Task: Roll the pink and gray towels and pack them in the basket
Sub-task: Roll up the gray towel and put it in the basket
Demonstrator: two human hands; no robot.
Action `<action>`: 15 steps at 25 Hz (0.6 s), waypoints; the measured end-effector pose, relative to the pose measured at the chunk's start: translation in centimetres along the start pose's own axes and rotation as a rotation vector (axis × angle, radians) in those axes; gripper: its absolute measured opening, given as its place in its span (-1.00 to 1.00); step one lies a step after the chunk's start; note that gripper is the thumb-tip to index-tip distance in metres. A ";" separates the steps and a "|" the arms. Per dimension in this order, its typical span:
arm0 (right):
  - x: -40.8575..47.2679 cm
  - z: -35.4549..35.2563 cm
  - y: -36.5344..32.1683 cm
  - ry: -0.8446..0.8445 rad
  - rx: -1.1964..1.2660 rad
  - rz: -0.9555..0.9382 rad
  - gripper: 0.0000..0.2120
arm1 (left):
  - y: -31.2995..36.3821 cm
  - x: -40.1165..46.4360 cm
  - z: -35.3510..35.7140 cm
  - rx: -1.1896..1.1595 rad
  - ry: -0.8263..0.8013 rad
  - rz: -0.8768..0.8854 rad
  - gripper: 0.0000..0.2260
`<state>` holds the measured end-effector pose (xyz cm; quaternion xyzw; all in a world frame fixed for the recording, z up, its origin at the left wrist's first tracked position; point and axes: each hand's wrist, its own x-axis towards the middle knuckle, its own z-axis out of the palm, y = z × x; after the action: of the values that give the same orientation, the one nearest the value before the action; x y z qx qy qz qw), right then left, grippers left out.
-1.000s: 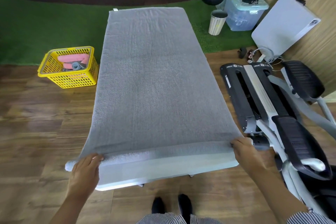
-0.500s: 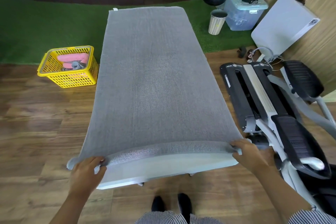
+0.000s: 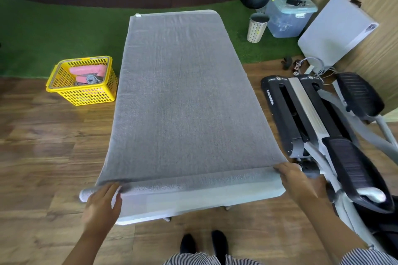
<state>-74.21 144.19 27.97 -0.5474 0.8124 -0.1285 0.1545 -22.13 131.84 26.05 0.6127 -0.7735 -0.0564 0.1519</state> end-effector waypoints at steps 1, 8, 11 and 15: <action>-0.2 0.2 -0.1 0.017 0.021 0.024 -0.72 | -0.1 -0.1 0.3 -0.027 -0.002 -0.047 -0.79; -0.6 -0.8 -0.6 -0.076 0.132 0.055 -0.68 | -0.9 0.7 1.1 -0.112 -0.145 -0.013 -0.70; -0.6 -0.8 -0.8 -0.097 0.121 0.043 -0.81 | -0.5 0.7 0.6 -0.144 -0.121 -0.041 -0.81; -0.2 -0.3 0.2 -0.160 0.026 0.105 -0.86 | -1.0 0.7 -0.2 -0.220 -0.133 -0.077 -0.91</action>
<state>-74.48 144.45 28.21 -0.5105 0.8232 -0.0867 0.2326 -21.31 130.91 26.06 0.6167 -0.7468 -0.1871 0.1643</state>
